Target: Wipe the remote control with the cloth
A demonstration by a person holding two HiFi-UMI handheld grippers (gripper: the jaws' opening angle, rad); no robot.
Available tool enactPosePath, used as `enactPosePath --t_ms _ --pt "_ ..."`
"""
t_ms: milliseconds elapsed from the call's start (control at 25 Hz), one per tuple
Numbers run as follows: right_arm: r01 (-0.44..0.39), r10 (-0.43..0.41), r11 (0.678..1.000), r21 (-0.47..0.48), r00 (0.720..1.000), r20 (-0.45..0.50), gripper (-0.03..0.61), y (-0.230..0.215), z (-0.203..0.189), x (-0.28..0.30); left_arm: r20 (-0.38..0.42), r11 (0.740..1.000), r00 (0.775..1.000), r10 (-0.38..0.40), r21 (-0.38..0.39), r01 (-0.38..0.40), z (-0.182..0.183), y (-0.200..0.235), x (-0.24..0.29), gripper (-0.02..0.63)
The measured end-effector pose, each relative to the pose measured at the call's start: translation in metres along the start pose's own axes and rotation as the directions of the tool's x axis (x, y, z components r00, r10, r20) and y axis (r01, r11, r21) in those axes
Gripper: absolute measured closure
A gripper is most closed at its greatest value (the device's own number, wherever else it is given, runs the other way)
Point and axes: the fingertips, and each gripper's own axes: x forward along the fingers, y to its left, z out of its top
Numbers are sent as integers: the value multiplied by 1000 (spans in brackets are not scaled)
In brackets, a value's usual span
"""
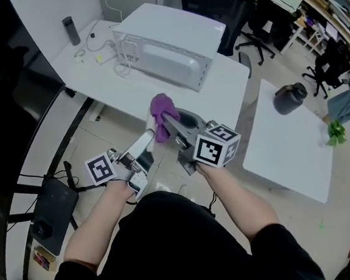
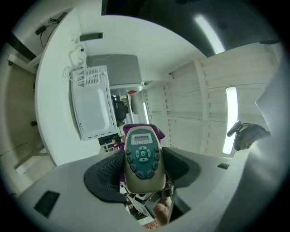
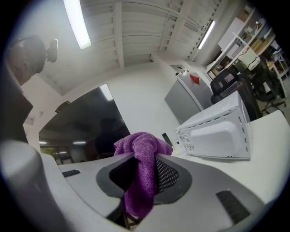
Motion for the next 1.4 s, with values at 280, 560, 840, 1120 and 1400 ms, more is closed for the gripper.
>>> enactPosePath --t_ms 280,560,840,1120,1400 --pt "144 -153 977 -155 987 -48 465 -2 -17 -20 22 968 988 151 201 -152 30 14 -8 357" --pt "79 -90 991 -104 990 -109 465 29 -59 -9 3 999 1000 21 28 -21 34 9 -3 357" --pt "195 -194 978 -78 981 22 465 6 -15 -14 -158 1000 987 -14 26 18 -4 3 -13 357" --pt "469 -493 823 -321 870 7 463 -29 -22 -64 -189 878 911 366 395 -271 7 58 -23 357" --pt "511 -624 739 -438 765 -161 463 -76 -78 -92 -101 492 667 738 757 -430 12 169 -11 357"
